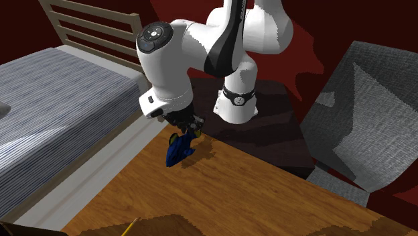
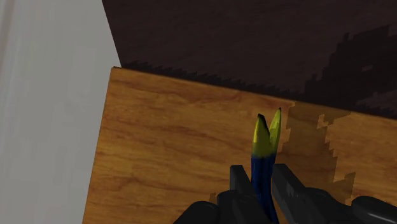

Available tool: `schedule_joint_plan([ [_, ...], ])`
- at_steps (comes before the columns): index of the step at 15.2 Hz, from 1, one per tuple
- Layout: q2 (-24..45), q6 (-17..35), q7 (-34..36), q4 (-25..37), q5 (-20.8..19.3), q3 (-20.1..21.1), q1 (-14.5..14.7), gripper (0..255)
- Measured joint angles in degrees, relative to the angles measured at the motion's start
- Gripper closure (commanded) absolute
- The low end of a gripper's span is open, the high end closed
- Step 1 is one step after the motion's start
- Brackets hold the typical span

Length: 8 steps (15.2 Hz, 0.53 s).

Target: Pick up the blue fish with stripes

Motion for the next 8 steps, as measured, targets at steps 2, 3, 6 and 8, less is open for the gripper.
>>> schedule_joint_plan([
  [2, -0.01, 0.0, 0.0, 0.01, -0.01, 0.0, -0.01, 255],
  [3, -0.01, 0.0, 0.0, 0.02, -0.01, 0.0, -0.01, 255],
  [6, -1.72, -1.76, -0.11, 0.13, -0.01, 0.2, -0.23, 255],
  [8, -3.71, -4.02, -0.28, 0.42, 0.11, 0.47, -0.42, 255],
])
